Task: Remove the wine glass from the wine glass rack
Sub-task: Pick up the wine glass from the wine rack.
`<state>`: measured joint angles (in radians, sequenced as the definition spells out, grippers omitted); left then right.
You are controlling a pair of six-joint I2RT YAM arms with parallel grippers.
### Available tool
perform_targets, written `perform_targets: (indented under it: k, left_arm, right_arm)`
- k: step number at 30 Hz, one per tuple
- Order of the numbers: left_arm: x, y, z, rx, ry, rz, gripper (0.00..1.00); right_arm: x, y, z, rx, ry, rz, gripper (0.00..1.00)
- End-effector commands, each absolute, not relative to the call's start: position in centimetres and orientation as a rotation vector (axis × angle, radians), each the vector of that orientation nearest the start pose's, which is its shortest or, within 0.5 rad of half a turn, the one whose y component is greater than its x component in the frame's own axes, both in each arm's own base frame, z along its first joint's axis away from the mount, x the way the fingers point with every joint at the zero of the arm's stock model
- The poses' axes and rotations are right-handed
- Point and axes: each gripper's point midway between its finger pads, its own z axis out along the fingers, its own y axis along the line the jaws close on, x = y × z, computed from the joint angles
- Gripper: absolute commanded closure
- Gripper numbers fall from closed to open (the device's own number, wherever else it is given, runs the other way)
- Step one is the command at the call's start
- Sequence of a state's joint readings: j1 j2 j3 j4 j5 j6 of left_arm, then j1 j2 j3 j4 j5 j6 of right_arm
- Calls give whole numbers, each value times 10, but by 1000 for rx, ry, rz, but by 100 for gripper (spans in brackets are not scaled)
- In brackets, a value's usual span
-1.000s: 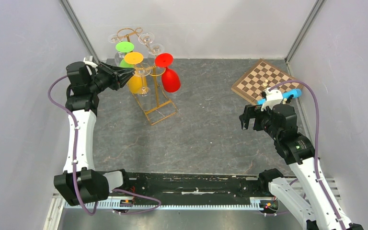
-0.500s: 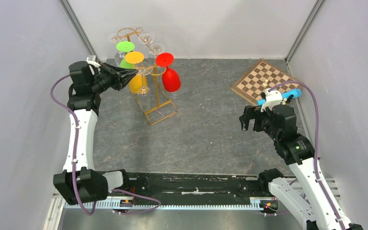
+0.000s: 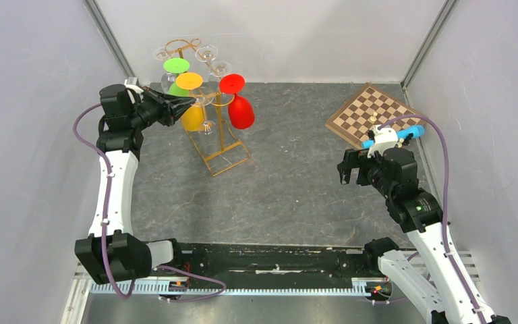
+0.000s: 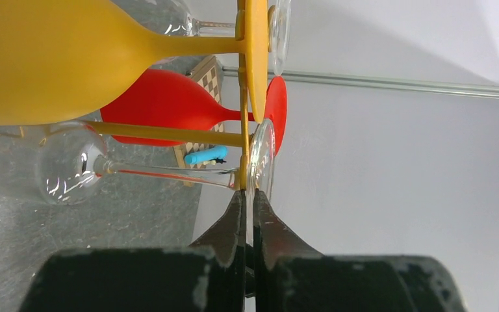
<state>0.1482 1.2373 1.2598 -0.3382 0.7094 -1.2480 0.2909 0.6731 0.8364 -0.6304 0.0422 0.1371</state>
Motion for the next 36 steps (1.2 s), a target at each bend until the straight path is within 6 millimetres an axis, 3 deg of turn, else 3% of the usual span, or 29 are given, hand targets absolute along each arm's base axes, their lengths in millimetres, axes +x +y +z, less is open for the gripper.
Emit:
perform_targets:
  k: [1,10,22,36]
  left_arm:
    - [363,-98,388,-791,1823,-1426,98]
    - [362,-99,398,-766,1807,-1446,98]
    - [352,-100,433,-703,1759,-1438,98]
    - [343,-96,430,-676,1786,-1352,98]
  right_arm:
    - [242,69,227,-141,2033,210,2]
    - [243,70,225,-139,2036,210,2]
    - [241,69,224,-137,2035,208,2]
    - [240,69,222,-135,2041,209,2]
